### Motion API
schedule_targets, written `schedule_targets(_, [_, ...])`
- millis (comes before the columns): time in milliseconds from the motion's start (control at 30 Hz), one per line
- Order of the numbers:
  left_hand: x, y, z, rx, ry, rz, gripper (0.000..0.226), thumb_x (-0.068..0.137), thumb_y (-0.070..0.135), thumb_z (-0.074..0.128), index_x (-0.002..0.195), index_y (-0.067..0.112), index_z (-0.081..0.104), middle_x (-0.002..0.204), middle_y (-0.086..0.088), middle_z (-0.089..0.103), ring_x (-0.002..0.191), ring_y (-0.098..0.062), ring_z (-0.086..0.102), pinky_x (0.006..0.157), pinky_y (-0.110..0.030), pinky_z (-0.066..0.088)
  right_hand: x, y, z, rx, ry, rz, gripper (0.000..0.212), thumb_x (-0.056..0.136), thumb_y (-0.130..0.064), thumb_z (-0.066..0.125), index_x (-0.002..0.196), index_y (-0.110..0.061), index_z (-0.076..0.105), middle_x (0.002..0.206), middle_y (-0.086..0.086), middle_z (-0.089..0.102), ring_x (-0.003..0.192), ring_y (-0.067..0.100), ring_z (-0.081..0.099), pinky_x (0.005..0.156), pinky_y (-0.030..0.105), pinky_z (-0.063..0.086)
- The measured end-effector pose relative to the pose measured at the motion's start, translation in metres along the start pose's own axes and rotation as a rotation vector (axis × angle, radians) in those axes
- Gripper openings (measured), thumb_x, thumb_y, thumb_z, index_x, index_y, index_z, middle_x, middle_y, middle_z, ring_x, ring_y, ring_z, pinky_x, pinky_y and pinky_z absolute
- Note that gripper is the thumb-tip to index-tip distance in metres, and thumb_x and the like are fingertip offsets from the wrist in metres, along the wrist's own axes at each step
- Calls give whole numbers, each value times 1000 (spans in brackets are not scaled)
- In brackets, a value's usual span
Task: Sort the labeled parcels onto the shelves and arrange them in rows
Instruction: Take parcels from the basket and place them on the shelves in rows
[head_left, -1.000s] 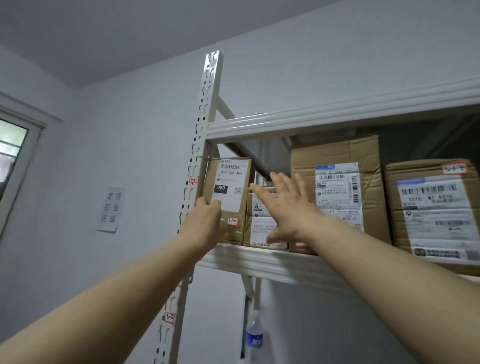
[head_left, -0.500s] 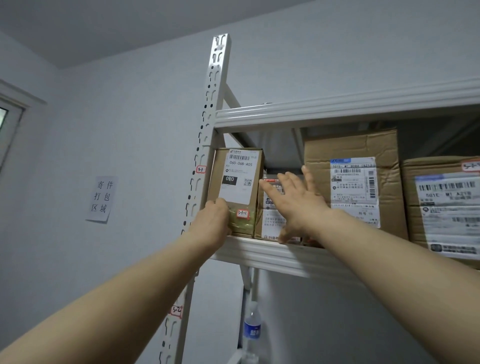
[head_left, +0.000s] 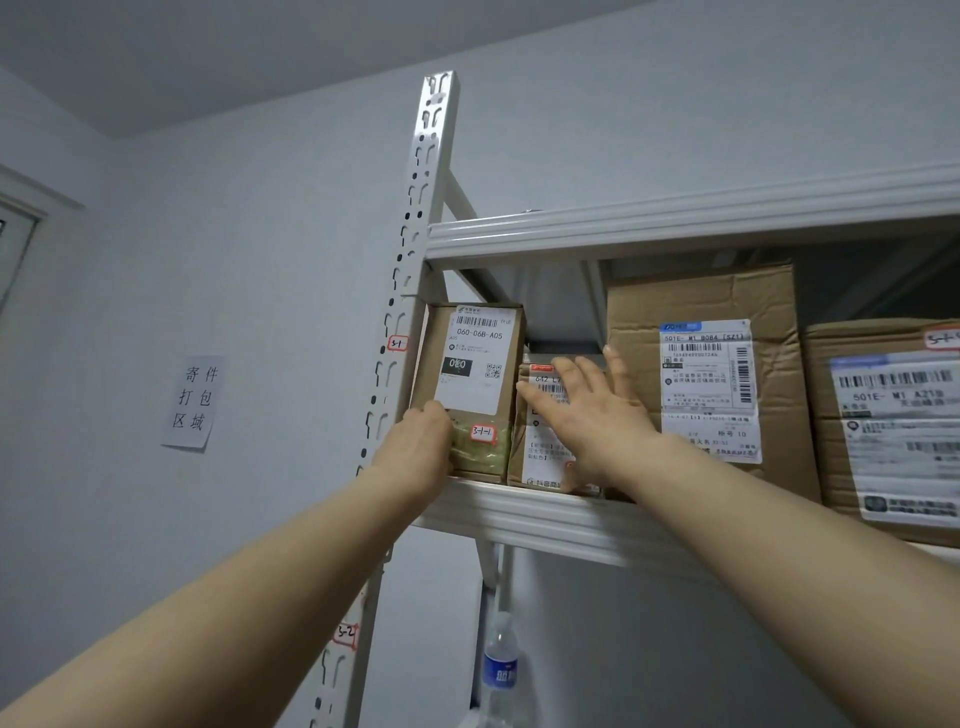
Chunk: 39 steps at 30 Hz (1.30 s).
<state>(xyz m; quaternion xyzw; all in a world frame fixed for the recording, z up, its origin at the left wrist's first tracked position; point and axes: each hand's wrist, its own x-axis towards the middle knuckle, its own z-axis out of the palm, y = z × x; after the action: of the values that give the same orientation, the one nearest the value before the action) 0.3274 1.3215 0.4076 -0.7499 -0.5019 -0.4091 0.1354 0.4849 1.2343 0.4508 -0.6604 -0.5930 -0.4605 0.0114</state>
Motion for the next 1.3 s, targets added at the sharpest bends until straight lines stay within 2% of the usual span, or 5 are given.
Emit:
schedule_targets(367, [-5, 21, -13, -41, 101, -4, 37, 89, 4, 51, 124, 3, 40, 118, -18, 53, 100, -34, 56, 73, -35, 41, -15, 22, -11, 104, 142, -6, 100, 82, -52, 62, 151, -29, -7, 159, 13, -9, 146, 32, -11, 112, 52, -17])
schedule_targets(633, [17, 132, -42, -358, 234, 249, 50, 94, 26, 50, 140, 12, 41, 143, -11, 36, 132, -26, 34, 105, -36, 33, -65, 130, -27, 380, 519, 494, 60, 93, -23, 48, 148, -15, 25, 155, 13, 17, 142, 31, 16, 116, 42, 13])
schedule_targets(900, [50, 215, -59, -272, 204, 442, 75, 93, 43, 50, 153, 18, 12, 160, -7, 11, 148, -23, 1, 119, -35, 3, -109, 199, -19, 296, 167, 681, 62, 93, -39, 48, 148, -26, 21, 154, 17, 10, 138, 40, 22, 112, 44, 20])
schedule_targets(1133, [52, 242, -64, -228, 211, 486, 67, 92, 38, 50, 150, 17, 24, 148, -15, 32, 139, -32, 24, 112, -36, 21, -114, 219, -19, 367, 29, 591, 53, 93, -44, 48, 142, -27, 35, 137, 13, 46, 122, 32, 48, 97, 40, 43])
schedule_targets(1300, [51, 248, -69, -200, 155, 456, 67, 91, 51, 50, 148, 23, 29, 143, -17, 33, 130, -35, 37, 108, -40, 31, -112, 221, -21, 344, 58, 601, 42, 96, -44, 46, 134, -26, 41, 131, 1, 55, 124, 25, 47, 104, 43, 25])
